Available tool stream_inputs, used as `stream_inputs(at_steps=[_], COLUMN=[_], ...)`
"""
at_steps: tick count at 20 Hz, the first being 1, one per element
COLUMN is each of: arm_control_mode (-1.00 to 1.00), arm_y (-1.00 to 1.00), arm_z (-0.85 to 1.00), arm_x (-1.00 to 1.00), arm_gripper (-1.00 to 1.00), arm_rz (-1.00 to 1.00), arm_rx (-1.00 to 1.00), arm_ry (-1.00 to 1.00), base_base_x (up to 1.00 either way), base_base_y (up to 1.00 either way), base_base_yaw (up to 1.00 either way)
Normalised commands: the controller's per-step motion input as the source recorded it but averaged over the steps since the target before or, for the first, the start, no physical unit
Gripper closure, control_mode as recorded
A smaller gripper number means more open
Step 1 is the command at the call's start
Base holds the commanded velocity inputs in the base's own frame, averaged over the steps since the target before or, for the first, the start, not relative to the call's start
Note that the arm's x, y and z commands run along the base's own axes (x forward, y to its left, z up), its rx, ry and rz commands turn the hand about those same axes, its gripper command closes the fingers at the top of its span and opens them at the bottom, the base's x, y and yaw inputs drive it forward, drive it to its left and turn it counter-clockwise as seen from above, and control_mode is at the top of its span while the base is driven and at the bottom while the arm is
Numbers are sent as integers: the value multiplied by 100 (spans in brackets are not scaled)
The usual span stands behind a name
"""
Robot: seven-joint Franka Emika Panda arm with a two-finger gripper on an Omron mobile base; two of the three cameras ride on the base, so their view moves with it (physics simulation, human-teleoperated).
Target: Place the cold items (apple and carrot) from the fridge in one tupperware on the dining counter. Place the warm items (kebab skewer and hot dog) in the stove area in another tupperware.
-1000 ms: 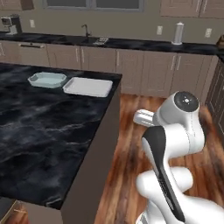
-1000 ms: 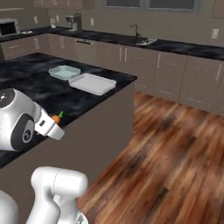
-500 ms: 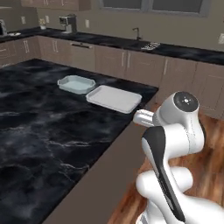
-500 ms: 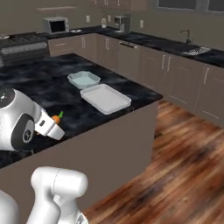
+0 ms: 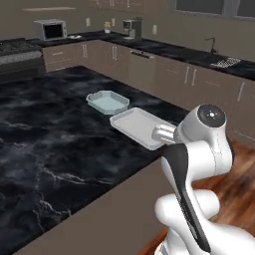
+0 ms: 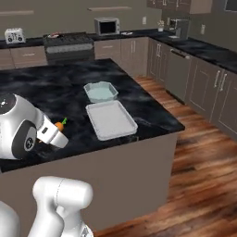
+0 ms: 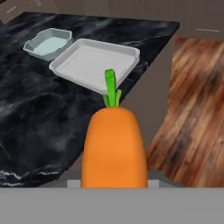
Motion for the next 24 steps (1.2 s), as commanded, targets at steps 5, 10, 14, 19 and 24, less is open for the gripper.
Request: stream_inputs(at_steps=[5,10,14,19,24], arm_control_mode=[100,100,100,100,100], arm_y=[0,0,0,0,0], arm_z=[0,0,0,0,0], arm_x=[0,0,0,0,0], arm_gripper=[100,100,100,100,100], arm_rz=[0,0,0,0,0], arm_rx=[0,0,0,0,0], arm_ry=[0,0,0,0,0], base_base_x=[29,26,32,49,67], base_base_y=[-81,-82,-77,-63,-41], base_base_yaw=[56,55,54,49,34])
